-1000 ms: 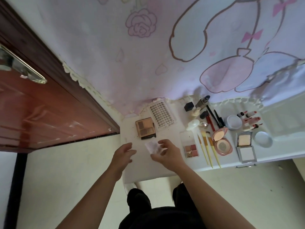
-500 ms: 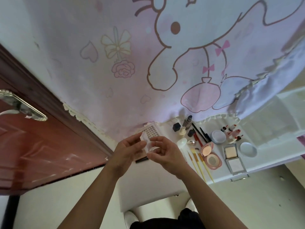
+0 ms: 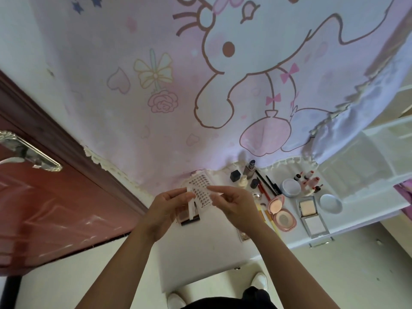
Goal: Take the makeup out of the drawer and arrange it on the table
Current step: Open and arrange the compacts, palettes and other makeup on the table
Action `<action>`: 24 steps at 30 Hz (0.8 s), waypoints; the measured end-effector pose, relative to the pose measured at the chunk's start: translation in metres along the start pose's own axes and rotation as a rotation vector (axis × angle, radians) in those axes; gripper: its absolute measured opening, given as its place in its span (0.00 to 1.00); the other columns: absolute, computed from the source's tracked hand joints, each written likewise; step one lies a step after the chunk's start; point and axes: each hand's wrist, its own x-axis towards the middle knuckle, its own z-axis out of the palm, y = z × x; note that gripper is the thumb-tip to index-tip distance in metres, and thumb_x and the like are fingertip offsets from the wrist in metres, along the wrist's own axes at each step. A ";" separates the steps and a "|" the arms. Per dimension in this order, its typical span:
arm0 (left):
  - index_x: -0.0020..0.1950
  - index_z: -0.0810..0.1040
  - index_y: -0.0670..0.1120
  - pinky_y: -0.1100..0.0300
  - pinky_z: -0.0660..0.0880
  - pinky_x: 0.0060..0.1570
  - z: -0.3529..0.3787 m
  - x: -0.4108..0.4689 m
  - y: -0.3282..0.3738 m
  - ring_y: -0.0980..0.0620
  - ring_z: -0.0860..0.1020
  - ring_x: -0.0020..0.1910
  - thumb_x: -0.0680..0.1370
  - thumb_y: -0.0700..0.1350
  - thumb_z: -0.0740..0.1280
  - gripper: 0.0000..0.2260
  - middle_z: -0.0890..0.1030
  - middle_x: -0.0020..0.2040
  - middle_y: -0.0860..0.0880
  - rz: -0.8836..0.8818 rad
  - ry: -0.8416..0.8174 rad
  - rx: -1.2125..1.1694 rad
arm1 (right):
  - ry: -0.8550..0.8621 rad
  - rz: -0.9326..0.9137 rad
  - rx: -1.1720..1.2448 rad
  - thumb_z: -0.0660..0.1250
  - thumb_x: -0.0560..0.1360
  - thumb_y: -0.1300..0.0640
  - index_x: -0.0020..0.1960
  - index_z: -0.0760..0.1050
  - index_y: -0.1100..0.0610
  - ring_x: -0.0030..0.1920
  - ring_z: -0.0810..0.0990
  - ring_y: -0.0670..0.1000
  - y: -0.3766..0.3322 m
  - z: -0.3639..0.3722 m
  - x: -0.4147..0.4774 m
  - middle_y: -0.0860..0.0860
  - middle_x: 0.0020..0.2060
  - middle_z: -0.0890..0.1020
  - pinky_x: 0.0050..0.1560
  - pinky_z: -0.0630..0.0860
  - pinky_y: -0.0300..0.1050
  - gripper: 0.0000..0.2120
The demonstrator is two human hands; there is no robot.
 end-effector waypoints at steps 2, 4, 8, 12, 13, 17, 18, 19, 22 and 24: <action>0.66 0.77 0.37 0.52 0.80 0.54 -0.001 -0.002 -0.004 0.39 0.80 0.60 0.71 0.52 0.73 0.28 0.81 0.60 0.36 -0.109 -0.004 -0.067 | 0.070 -0.058 -0.074 0.69 0.78 0.47 0.56 0.83 0.48 0.34 0.82 0.44 -0.006 -0.005 0.004 0.41 0.36 0.85 0.38 0.77 0.33 0.10; 0.69 0.75 0.42 0.49 0.79 0.53 -0.002 -0.004 -0.010 0.40 0.79 0.59 0.74 0.53 0.68 0.27 0.80 0.61 0.36 -0.186 -0.045 -0.127 | 0.080 -0.049 -0.097 0.69 0.78 0.47 0.52 0.82 0.44 0.38 0.82 0.41 -0.012 -0.009 0.012 0.35 0.39 0.84 0.40 0.76 0.30 0.05; 0.69 0.74 0.43 0.49 0.76 0.50 0.000 -0.010 -0.017 0.40 0.78 0.57 0.78 0.55 0.64 0.23 0.79 0.61 0.34 -0.271 -0.146 -0.202 | 0.021 0.030 -0.086 0.68 0.79 0.48 0.51 0.81 0.43 0.35 0.77 0.40 -0.010 -0.014 0.028 0.42 0.43 0.85 0.40 0.74 0.33 0.04; 0.71 0.72 0.43 0.47 0.81 0.53 0.006 -0.008 -0.029 0.41 0.81 0.58 0.80 0.47 0.61 0.20 0.79 0.64 0.38 -0.248 -0.109 -0.213 | 0.078 0.137 -0.015 0.69 0.78 0.48 0.50 0.82 0.45 0.33 0.74 0.43 -0.006 -0.015 0.034 0.45 0.41 0.86 0.37 0.73 0.33 0.03; 0.71 0.72 0.42 0.47 0.80 0.55 0.007 -0.005 -0.033 0.41 0.81 0.59 0.80 0.45 0.62 0.20 0.80 0.63 0.39 -0.232 -0.078 -0.210 | 0.097 0.170 0.036 0.70 0.78 0.48 0.51 0.82 0.47 0.33 0.74 0.43 -0.005 -0.015 0.034 0.46 0.41 0.86 0.37 0.73 0.34 0.04; 0.70 0.72 0.40 0.51 0.81 0.52 0.009 0.002 -0.048 0.41 0.80 0.61 0.81 0.43 0.61 0.17 0.80 0.64 0.38 -0.219 -0.009 -0.313 | 0.058 0.334 0.188 0.66 0.81 0.49 0.60 0.79 0.53 0.39 0.80 0.47 0.007 -0.015 0.025 0.49 0.48 0.86 0.44 0.79 0.42 0.12; 0.70 0.72 0.40 0.50 0.81 0.53 0.010 0.004 -0.053 0.40 0.79 0.62 0.82 0.42 0.60 0.17 0.79 0.64 0.38 -0.223 0.001 -0.329 | 0.026 0.374 0.174 0.65 0.81 0.49 0.61 0.79 0.54 0.41 0.81 0.47 0.014 -0.014 0.019 0.49 0.49 0.85 0.46 0.79 0.43 0.12; 0.70 0.73 0.39 0.49 0.81 0.55 0.010 0.007 -0.058 0.40 0.79 0.62 0.83 0.42 0.59 0.16 0.79 0.64 0.38 -0.228 0.009 -0.328 | -0.009 0.413 0.164 0.64 0.82 0.48 0.61 0.79 0.53 0.42 0.82 0.47 0.021 -0.013 0.012 0.49 0.50 0.85 0.47 0.79 0.44 0.13; 0.69 0.74 0.40 0.47 0.79 0.58 0.013 0.014 -0.077 0.39 0.79 0.62 0.83 0.41 0.59 0.15 0.80 0.63 0.38 -0.250 0.022 -0.286 | -0.101 0.496 0.132 0.62 0.82 0.51 0.63 0.78 0.49 0.46 0.83 0.48 0.046 -0.008 -0.009 0.48 0.49 0.86 0.48 0.79 0.43 0.12; 0.66 0.76 0.41 0.46 0.78 0.60 0.016 0.017 -0.091 0.41 0.80 0.60 0.83 0.41 0.59 0.14 0.81 0.62 0.38 -0.287 0.044 -0.271 | -0.110 0.524 0.101 0.61 0.82 0.55 0.66 0.77 0.48 0.49 0.83 0.49 0.063 -0.009 -0.020 0.47 0.49 0.86 0.49 0.79 0.42 0.14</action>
